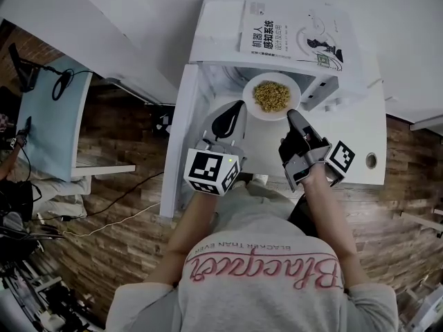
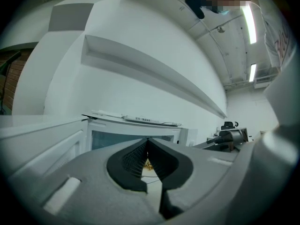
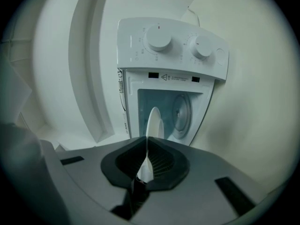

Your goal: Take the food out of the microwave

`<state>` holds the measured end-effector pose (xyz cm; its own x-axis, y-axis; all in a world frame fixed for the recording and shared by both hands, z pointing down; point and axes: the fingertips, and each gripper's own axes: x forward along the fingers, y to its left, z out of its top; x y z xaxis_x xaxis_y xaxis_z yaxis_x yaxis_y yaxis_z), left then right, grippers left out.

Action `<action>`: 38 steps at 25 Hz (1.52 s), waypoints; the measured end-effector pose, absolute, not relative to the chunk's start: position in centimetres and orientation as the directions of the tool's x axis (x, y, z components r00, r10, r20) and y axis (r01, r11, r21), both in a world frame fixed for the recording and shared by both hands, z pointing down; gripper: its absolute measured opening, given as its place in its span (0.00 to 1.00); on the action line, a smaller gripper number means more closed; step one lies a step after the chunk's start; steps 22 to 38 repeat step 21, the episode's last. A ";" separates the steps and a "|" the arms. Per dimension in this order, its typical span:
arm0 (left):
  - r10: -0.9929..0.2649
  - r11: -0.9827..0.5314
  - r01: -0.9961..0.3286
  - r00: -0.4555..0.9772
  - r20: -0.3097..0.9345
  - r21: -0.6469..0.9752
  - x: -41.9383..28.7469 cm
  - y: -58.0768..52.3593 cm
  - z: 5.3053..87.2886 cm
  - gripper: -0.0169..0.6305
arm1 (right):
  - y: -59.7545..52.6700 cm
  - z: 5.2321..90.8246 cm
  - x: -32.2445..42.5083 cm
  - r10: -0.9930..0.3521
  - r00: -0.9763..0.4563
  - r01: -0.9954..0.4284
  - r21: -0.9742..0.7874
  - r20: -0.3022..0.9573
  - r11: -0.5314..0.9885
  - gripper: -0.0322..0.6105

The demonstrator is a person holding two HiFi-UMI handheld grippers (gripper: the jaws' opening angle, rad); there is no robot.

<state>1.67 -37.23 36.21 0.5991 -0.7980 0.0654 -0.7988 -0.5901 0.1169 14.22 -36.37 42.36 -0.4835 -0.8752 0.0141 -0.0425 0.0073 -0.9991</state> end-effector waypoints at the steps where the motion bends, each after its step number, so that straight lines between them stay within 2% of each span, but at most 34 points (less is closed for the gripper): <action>1: -0.798 -0.590 -0.798 0.599 0.061 0.118 1.6 -37.1 36.0 0.04 | -36.0 42.2 14.2 -0.877 -0.481 -0.040 -0.999 0.010 0.010 0.08; 18: -0.775 -0.627 -0.775 0.630 0.039 0.075 1.6 -34.1 34.2 0.04 | -32.9 39.5 14.1 -0.889 -0.454 -0.032 -0.997 -0.054 0.076 0.08; 38: -0.771 -0.633 -0.771 0.636 0.037 0.068 1.7 -33.6 33.9 0.04 | -32.5 39.1 13.7 -0.887 -0.457 -0.030 -0.996 -0.058 0.081 0.08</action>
